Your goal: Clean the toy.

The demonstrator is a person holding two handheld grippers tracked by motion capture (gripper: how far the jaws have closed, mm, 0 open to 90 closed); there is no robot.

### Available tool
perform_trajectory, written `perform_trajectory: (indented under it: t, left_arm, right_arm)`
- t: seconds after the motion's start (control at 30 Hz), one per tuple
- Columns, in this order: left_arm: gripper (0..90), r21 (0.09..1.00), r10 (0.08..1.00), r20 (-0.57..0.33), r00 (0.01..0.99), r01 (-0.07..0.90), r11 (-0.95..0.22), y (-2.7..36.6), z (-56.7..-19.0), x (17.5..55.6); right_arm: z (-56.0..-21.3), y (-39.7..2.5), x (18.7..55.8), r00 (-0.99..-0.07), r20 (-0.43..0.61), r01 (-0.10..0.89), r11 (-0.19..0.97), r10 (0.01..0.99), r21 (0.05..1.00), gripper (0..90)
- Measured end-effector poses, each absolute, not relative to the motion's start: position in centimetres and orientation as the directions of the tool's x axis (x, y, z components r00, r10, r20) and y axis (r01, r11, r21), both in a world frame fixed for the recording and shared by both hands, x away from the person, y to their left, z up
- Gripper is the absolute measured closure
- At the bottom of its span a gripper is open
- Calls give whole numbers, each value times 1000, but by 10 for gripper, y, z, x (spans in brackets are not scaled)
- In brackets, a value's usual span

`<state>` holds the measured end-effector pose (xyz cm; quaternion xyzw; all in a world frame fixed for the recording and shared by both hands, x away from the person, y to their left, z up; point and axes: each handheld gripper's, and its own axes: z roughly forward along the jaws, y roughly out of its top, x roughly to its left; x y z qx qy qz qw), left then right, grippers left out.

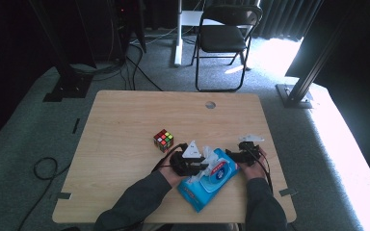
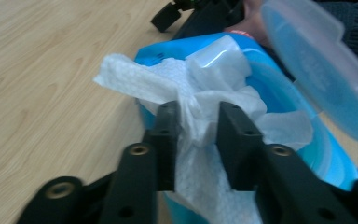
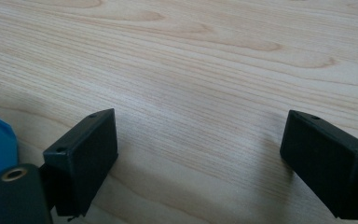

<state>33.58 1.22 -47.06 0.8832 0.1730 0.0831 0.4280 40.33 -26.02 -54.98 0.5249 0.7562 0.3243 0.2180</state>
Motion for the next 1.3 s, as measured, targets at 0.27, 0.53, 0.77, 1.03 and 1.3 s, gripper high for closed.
perform_trajectory:
  t: [0.27, 0.53, 0.77, 1.03, 1.3]
  left_arm:
    - [492, 780, 346, -3, 938, 219, -586, 1, -474, 333]
    - [767, 750, 332, 28, 943, 200, -630, -5, -480, 331]
    - [870, 754, 344, 33, 939, 203, -624, 3, -476, 331]
    - [877, 769, 446, 23, 895, 269, -580, 32, -473, 342]
    - [877, 777, 490, 11, 872, 301, -553, 50, -475, 344]
  right_arm:
    - [-550, -260, 403, -354, 10, 652, 240, 935, 719, 106]
    - [-550, -260, 403, -354, 10, 652, 239, 935, 719, 106]
    - [-550, -260, 403, -354, 10, 652, 239, 935, 719, 106]
    - [-550, -260, 403, -354, 10, 652, 239, 935, 719, 106]
    - [-550, -260, 403, -354, 10, 652, 239, 935, 719, 106]
